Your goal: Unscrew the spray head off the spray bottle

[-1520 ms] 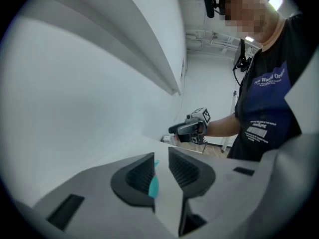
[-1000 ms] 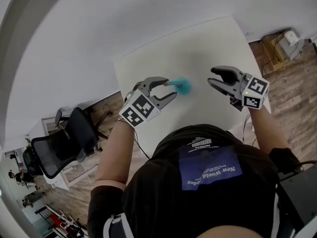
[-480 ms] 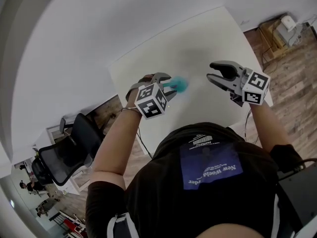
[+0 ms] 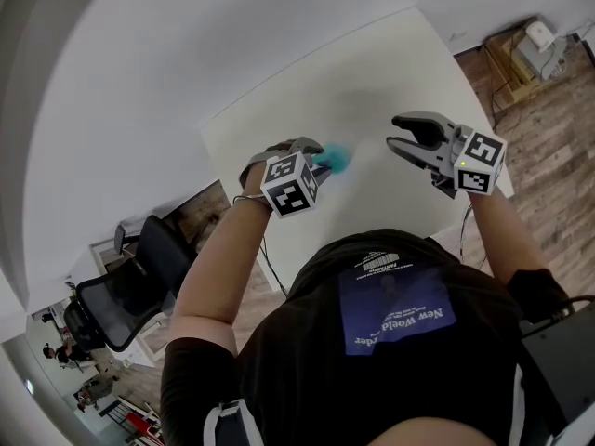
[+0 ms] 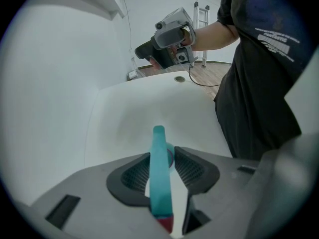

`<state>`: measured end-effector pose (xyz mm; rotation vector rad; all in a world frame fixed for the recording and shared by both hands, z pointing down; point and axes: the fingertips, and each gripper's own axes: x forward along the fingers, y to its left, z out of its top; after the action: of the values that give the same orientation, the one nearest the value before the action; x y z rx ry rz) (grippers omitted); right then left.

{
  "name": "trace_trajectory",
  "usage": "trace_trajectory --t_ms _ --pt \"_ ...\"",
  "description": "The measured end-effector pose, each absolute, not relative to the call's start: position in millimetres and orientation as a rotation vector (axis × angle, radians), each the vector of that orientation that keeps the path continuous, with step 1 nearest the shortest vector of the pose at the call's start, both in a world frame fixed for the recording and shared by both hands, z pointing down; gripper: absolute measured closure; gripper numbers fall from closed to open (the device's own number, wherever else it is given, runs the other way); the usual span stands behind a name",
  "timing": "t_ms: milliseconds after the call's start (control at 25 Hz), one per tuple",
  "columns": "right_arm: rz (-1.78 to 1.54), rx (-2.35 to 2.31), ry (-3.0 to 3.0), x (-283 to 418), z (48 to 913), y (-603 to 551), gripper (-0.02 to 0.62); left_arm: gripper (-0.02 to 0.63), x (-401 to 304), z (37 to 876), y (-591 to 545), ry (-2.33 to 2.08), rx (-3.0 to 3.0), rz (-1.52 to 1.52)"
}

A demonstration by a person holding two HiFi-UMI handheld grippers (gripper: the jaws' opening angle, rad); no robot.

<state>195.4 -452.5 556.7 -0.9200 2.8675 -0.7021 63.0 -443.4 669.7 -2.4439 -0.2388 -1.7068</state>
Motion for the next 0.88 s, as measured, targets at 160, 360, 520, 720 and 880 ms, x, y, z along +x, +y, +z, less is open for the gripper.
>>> trace_trajectory --t_ms 160,360,520,720,880 --pt "-0.704 -0.919 2.864 195.4 557.0 -452.9 0.456 0.454 66.3 668.3 -442.5 -0.263 -2.455 -1.703" --pt "-0.707 -0.915 2.860 195.1 557.6 -452.5 0.456 0.454 68.0 667.8 -440.6 -0.287 -2.445 -1.730" --pt "-0.707 -0.902 2.862 195.0 559.3 -452.6 0.456 0.457 67.3 669.0 -440.3 -0.305 -2.451 -1.738" --pt "-0.719 -0.878 2.872 194.2 559.8 -452.7 0.456 0.462 65.3 666.0 -440.6 -0.254 -2.470 -1.711" --pt "-0.715 -0.847 2.889 194.0 558.4 -451.6 0.456 0.463 63.0 661.0 -439.7 -0.195 -2.499 -1.691"
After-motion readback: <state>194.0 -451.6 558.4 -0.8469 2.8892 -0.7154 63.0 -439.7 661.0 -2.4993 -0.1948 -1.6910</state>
